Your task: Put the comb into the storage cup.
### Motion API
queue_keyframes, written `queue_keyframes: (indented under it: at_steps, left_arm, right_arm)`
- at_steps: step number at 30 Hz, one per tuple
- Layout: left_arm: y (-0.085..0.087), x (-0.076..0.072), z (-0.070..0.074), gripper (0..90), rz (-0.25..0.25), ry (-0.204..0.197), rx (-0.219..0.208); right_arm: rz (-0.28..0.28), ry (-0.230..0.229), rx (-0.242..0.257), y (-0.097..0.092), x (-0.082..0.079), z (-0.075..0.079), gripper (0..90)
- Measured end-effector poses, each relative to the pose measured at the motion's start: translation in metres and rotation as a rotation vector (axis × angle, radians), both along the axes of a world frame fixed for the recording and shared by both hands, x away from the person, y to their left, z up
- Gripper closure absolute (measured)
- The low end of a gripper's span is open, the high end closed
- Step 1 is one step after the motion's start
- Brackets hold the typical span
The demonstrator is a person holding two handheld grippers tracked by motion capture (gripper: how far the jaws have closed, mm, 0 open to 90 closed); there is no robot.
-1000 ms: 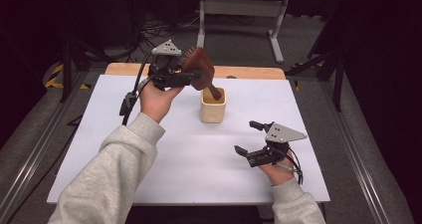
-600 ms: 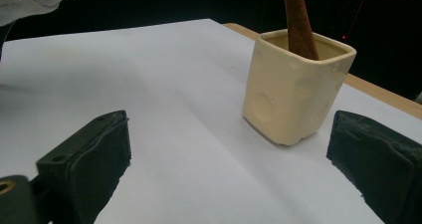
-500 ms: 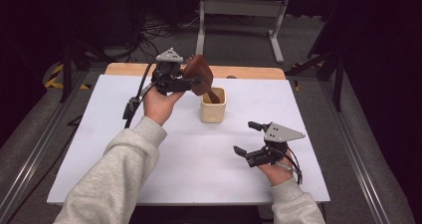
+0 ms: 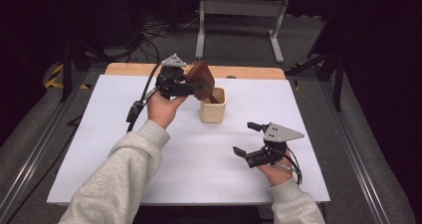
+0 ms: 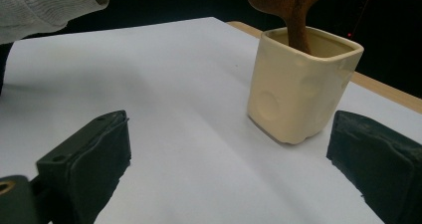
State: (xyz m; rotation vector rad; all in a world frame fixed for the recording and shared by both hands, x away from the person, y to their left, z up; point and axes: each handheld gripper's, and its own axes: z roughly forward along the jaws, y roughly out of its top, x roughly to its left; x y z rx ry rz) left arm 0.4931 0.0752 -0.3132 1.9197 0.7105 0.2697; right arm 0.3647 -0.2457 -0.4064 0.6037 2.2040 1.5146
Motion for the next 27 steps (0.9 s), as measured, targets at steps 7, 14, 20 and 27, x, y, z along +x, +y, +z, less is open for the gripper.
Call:
queue_keyframes:
  at_steps: [7,14,20,27]
  left_arm:
    - [-0.002,0.001,-0.004,56.6,-0.005,0.004,0.004]
    - [-0.005,0.002,-0.007,55.9,-0.004,0.009,0.019]
    - [-0.008,0.002,-0.01,55.0,-0.007,0.021,0.033]
    - [-0.009,0.002,-0.012,53.7,0.003,0.03,0.03]
  right_arm:
    - [0.003,0.001,-0.002,0.001,0.0,0.0,3.9]
    - [0.004,0.0,-0.001,0.001,0.0,0.0,3.9]
    - [0.006,0.002,-0.002,0.001,0.0,0.0,3.9]
    - [0.008,0.004,-0.002,0.001,0.0,-0.001,4.0]
